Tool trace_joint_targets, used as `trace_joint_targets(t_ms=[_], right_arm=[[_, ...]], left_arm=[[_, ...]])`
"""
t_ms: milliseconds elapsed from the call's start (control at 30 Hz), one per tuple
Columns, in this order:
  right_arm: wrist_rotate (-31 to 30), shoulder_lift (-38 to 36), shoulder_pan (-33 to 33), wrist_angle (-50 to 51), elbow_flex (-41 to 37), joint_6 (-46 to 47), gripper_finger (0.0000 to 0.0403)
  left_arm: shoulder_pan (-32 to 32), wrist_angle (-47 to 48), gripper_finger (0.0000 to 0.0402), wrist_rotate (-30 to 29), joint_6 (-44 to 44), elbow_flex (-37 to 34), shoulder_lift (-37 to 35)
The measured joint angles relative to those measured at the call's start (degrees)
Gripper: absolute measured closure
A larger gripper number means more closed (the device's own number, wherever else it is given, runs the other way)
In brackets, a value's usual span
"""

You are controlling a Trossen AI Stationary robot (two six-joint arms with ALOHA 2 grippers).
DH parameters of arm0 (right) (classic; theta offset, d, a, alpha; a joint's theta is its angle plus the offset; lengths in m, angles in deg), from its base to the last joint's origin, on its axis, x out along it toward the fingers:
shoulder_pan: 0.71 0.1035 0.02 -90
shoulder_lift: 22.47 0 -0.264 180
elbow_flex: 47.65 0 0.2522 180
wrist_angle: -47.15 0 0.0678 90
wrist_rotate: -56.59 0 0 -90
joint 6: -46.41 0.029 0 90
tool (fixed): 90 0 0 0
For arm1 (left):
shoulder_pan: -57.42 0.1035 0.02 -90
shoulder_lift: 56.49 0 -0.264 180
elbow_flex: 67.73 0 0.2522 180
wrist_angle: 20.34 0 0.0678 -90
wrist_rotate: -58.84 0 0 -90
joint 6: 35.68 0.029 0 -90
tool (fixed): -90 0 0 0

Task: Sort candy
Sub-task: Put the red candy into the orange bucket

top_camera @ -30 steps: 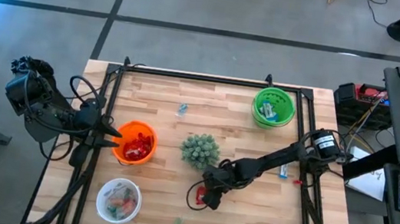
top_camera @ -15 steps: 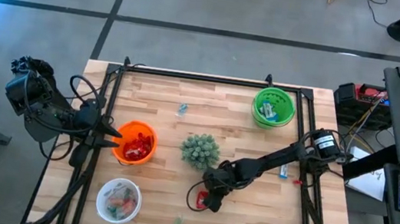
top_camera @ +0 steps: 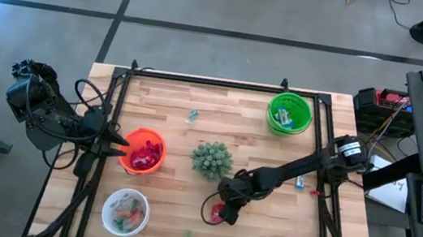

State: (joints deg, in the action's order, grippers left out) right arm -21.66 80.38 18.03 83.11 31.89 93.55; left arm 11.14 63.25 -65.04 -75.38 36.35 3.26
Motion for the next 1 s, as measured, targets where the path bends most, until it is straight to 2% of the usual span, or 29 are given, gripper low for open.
trace_joint_targets(t_ms=[367, 600, 767, 1000], right_arm=[[-0.4, -6.0, 0.3, -0.9, 0.3, -1.1, 0.0395], [-1.7, -11.0, 0.4, -0.8, 1.2, -1.2, 0.0395], [-5.6, -12.4, 0.4, 3.2, 6.2, -5.4, 0.0395], [-13.1, -11.7, -0.3, 12.6, 17.3, -13.8, 0.0395]], left_arm=[[0.0, -0.2, 0.0295, -3.2, -1.7, 0.0, 1.2], [0.1, 0.1, 0.0295, -6.1, -6.9, 0.0, 2.5], [0.1, 0.0, 0.0284, -6.1, -11.1, 0.0, 3.0], [1.7, 0.0, 0.0248, -7.9, -19.8, 0.0, 5.2]])
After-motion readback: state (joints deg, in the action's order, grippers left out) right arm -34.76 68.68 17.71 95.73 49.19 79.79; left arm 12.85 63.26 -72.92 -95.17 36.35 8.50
